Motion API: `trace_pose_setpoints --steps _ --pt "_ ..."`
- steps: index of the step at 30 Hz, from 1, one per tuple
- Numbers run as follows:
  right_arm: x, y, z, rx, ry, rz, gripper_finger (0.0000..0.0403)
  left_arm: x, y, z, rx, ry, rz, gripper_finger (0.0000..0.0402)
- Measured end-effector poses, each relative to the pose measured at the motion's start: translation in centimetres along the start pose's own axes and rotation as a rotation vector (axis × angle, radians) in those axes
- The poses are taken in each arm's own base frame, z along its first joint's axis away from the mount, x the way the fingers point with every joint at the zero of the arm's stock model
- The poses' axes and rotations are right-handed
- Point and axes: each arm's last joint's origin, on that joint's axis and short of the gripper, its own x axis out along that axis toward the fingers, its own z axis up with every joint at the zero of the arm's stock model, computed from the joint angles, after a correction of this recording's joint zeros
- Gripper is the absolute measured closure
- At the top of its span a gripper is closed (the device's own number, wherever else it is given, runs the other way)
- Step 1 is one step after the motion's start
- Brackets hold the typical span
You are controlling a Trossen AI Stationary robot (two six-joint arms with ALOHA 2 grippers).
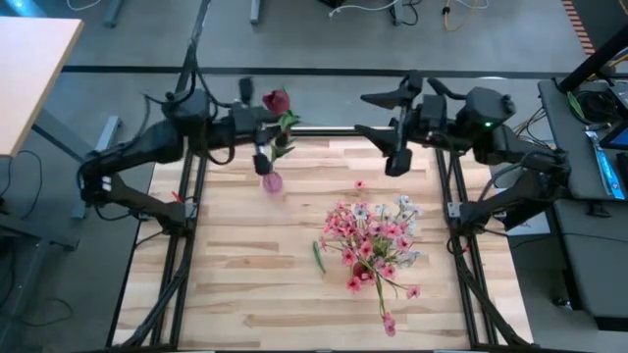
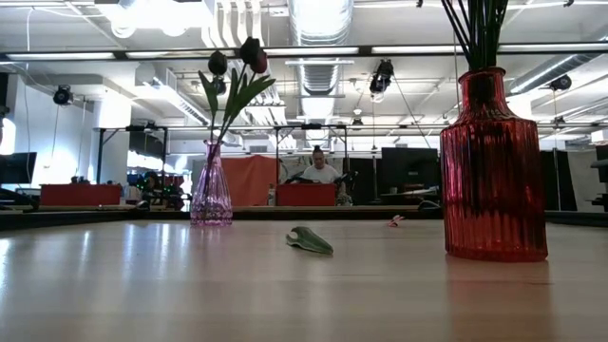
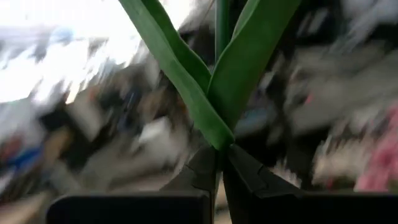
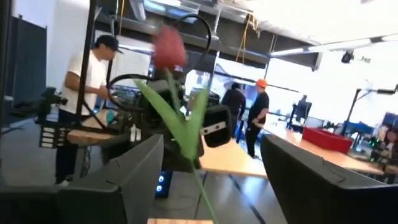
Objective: Sort flowers into vase by color
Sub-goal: Put the pink flower into the top left vase
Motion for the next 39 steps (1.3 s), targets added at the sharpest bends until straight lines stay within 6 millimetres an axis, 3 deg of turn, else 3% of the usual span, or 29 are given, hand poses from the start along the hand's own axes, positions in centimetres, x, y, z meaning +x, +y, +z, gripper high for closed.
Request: trace_pose_setpoints --steps 7,10,23,28,39 --pt "-0.8 -0.1 0.1 0.012 0.035 0.008 0.0123 -5.5 0.3 -0.6 -0.184 0.309 0.063 0.0401" --pt "-0.7 -0.1 0.0 0.011 0.037 0.008 0.0122 -6.9 0.1 -1.6 -0.214 0.408 0.117 0.0401" --pt "0.4 0.3 -1.0 0.007 0.071 0.017 0.0122 -11.2 -1.8 -6.3 -0.296 0.350 0.210 0.0401" --pt "0.5 0.3 -1.0 0.005 0.070 0.016 0.0122 -11.6 -2.3 -8.1 -0.302 0.309 0.268 0.0401" --pt "0.4 0.3 -1.1 0.006 0.078 0.018 0.0122 -10.4 -2.0 -11.6 -0.379 0.418 0.360 0.0401"
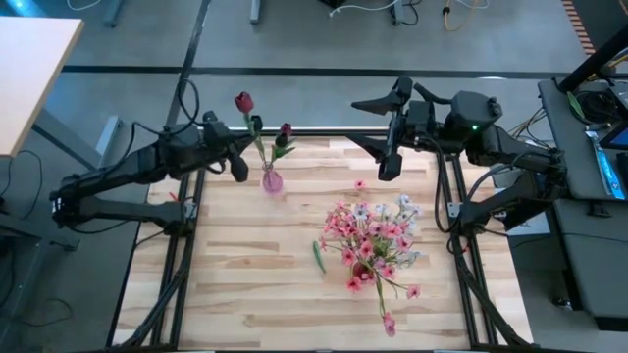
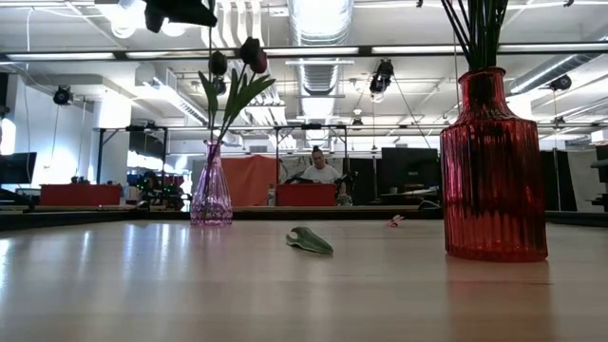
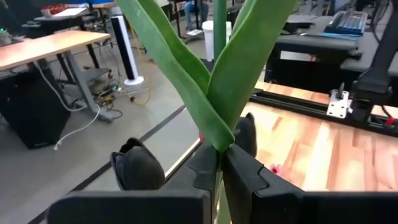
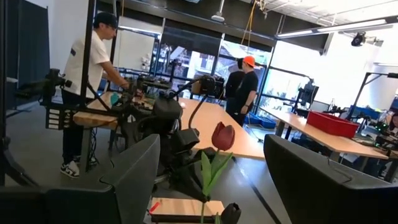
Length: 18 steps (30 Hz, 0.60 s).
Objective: Sort flowers into vase by color
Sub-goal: Put the pink flower into the top left vase
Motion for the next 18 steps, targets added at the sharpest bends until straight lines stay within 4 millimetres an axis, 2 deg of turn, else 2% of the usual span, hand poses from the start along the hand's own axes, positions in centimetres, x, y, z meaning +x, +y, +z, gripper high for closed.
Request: trace_pose_setpoints --steps 18 --pt "0.0 0.1 -0.2 -0.001 0.022 0.005 0.0122 2.0 -0.3 -0.5 -0.043 0.035 0.021 0.0401"
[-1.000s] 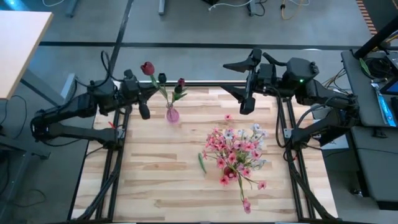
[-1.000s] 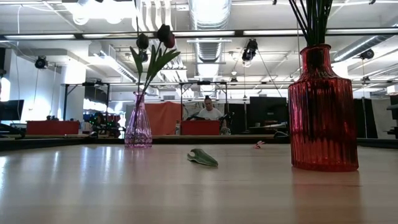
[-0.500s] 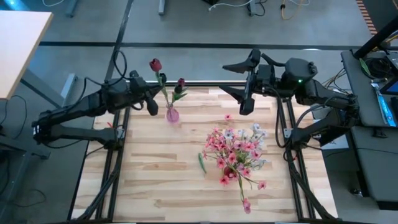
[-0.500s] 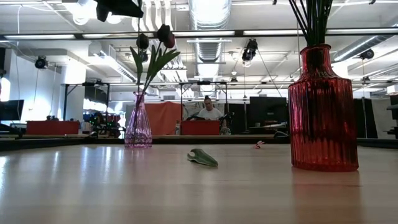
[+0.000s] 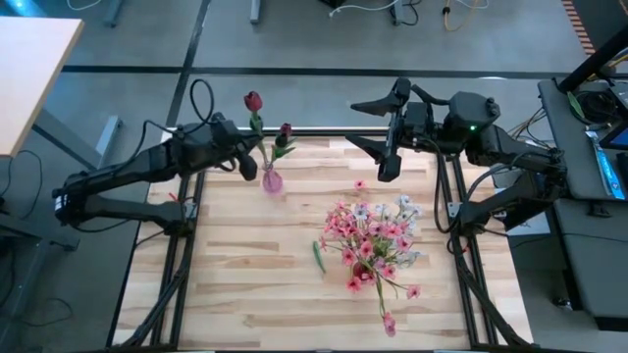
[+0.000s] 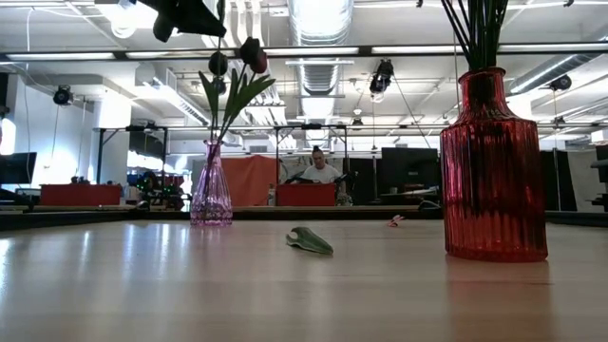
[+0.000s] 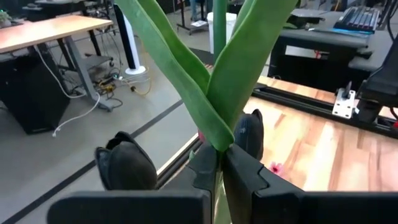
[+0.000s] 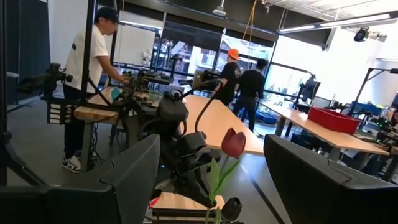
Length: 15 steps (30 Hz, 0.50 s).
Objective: Sort flowers into vase by color
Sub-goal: Put the pink flower into the top left vase
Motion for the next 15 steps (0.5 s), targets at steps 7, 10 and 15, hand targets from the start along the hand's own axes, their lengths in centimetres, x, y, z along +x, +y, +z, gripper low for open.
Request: trace_pose_setpoints --steps 7,10,15 --pt "0.00 0.00 -0.02 0.000 0.002 0.001 0.0122 0.78 -0.18 -0.28 0.000 0.024 0.006 0.0401" --pt "0.00 0.01 -0.03 0.000 0.002 0.001 0.0122 0.97 -0.22 -0.43 -0.001 0.032 0.012 0.0401" --pt "0.00 0.01 -0.03 0.000 0.002 0.001 0.0122 1.12 -0.19 -0.50 -0.017 0.035 0.036 0.0399"
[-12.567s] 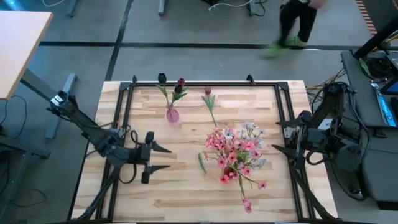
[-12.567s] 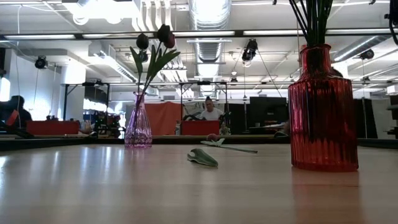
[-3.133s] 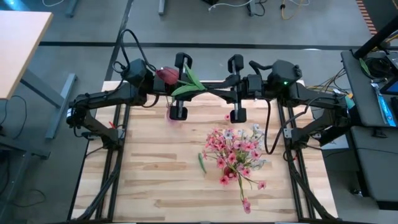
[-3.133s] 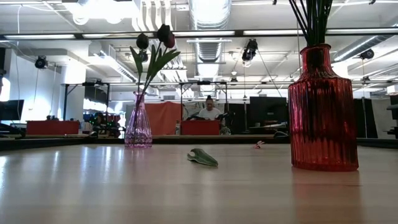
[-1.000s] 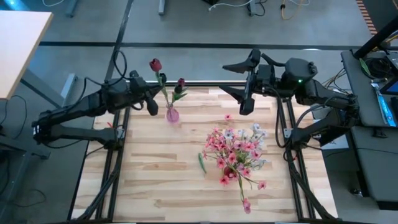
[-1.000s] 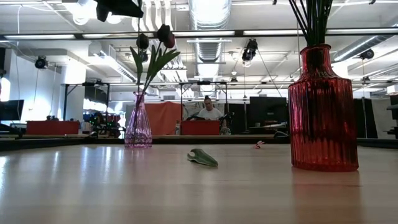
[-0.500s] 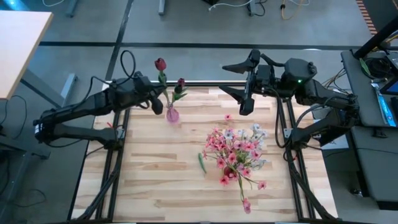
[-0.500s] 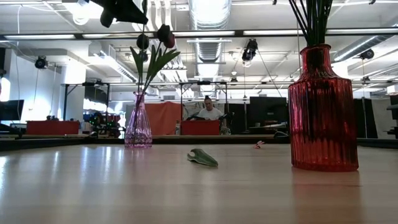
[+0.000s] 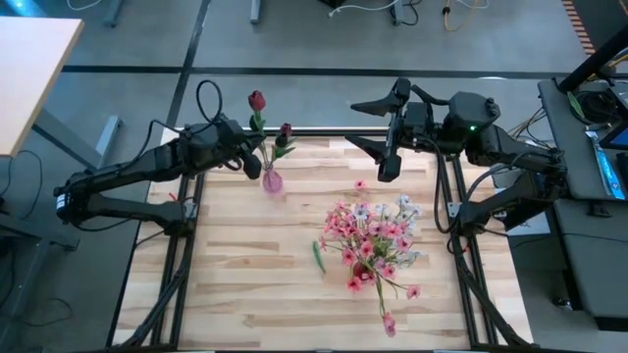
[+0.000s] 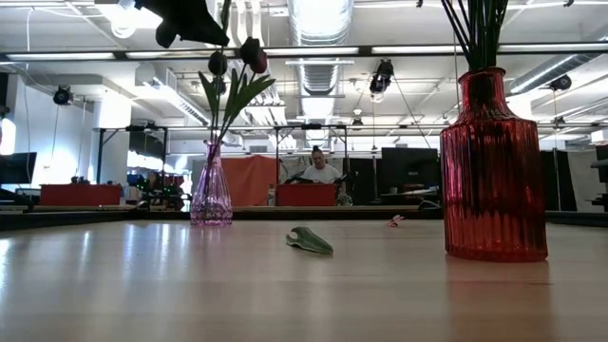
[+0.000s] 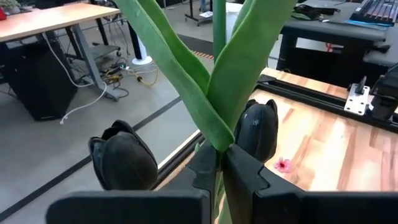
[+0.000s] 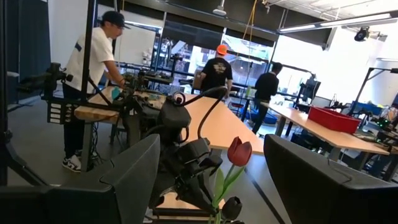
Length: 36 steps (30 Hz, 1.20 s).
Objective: Sort flowers into vase by color
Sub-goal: Put the pink flower into the top left vase, then return to Home Position
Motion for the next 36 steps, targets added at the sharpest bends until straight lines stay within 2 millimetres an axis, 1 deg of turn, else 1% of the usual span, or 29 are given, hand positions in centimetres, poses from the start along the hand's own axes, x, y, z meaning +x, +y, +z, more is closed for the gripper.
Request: trace_pose_setpoints --steps 8,26,31,36 --pt "0.00 0.00 0.00 0.000 0.000 0.000 0.0122 -0.03 0.01 0.00 -0.023 -0.001 -0.001 0.0386" --pt "0.00 0.09 -0.24 -0.002 0.023 0.015 0.0122 -0.33 0.14 -0.32 -0.067 0.032 0.001 0.0380" --pt "0.00 0.09 -0.23 -0.002 0.022 0.015 0.0122 -0.37 0.16 -0.40 -0.064 0.040 0.002 0.0352" --pt "0.00 0.09 -0.23 -0.002 0.022 0.015 0.0122 -0.38 0.17 -0.49 -0.061 0.049 0.002 0.0297"
